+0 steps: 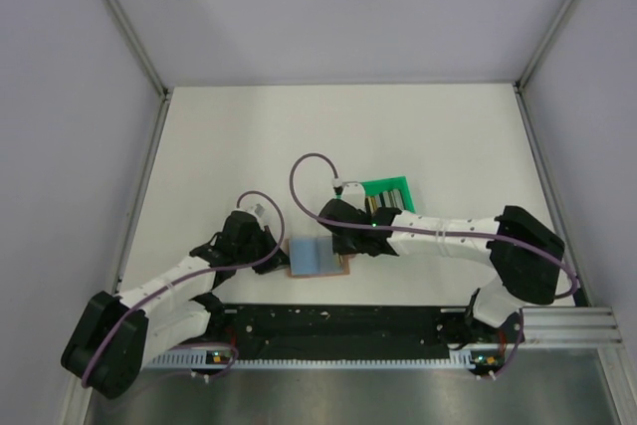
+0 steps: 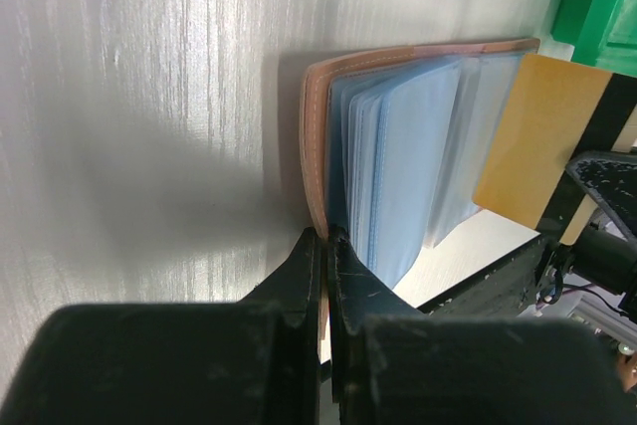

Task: Put the credit cards into the card holder
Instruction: Turn over the card slot in the card holder.

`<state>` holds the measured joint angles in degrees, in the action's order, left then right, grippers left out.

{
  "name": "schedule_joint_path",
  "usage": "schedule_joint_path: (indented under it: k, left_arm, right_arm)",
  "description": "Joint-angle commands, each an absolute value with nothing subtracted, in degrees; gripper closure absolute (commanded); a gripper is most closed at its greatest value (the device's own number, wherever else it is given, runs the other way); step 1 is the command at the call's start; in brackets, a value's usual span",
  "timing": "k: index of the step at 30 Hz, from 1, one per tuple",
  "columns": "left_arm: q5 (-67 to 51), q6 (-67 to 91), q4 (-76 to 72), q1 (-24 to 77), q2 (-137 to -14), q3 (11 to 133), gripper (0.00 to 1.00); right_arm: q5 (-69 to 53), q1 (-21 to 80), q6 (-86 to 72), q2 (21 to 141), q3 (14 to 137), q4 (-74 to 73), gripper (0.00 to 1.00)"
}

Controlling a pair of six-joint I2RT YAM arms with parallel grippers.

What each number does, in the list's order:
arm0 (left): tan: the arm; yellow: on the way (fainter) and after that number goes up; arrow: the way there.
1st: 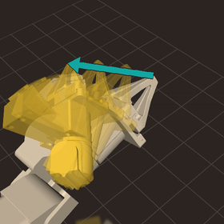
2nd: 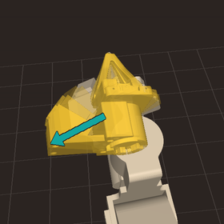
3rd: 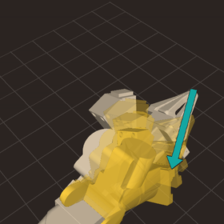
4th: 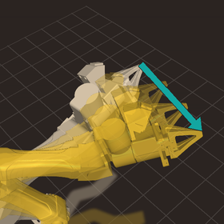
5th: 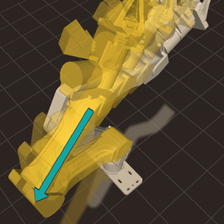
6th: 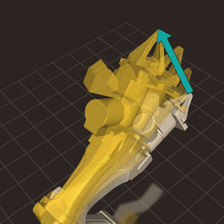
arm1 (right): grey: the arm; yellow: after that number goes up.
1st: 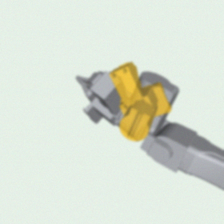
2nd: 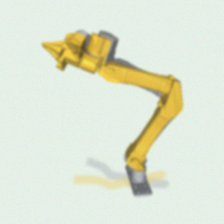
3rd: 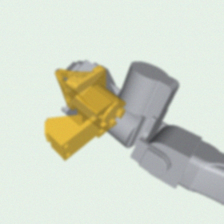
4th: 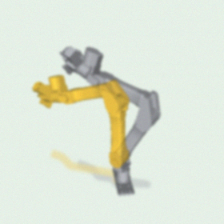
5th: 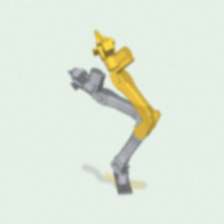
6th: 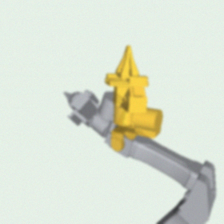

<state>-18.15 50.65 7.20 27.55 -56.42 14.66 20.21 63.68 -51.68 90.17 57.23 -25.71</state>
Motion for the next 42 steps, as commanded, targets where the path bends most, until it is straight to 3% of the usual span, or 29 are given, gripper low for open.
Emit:
schedule_joint_path:
  k: [1, 15, 22, 42]
  left_arm:
    - [-17.93, 49.57, 5.8, 27.77, -57.39, 14.85, 1.0]
    - [-17.93, 49.66, 5.01, 27.77, -58.01, 14.59, 1.0]
    - [-17.67, 49.92, 4.83, 27.77, -58.01, 14.24, 1.0]
    - [-17.58, 49.75, 5.45, 27.6, -57.74, 14.5, 1.0]
  right_arm:
    - [16.27, 63.37, -51.94, 92.89, 58.53, -21.89, 1.0]
    - [8.0, 63.28, -48.35, 93.79, 61.79, -14.6, 1.0]
    - [15.72, 63.02, -47.45, 83.59, 57.31, -14.4, 1.0]
    - [19.07, 60.12, -52.12, 80.77, 49.48, -19.16, 1.0]
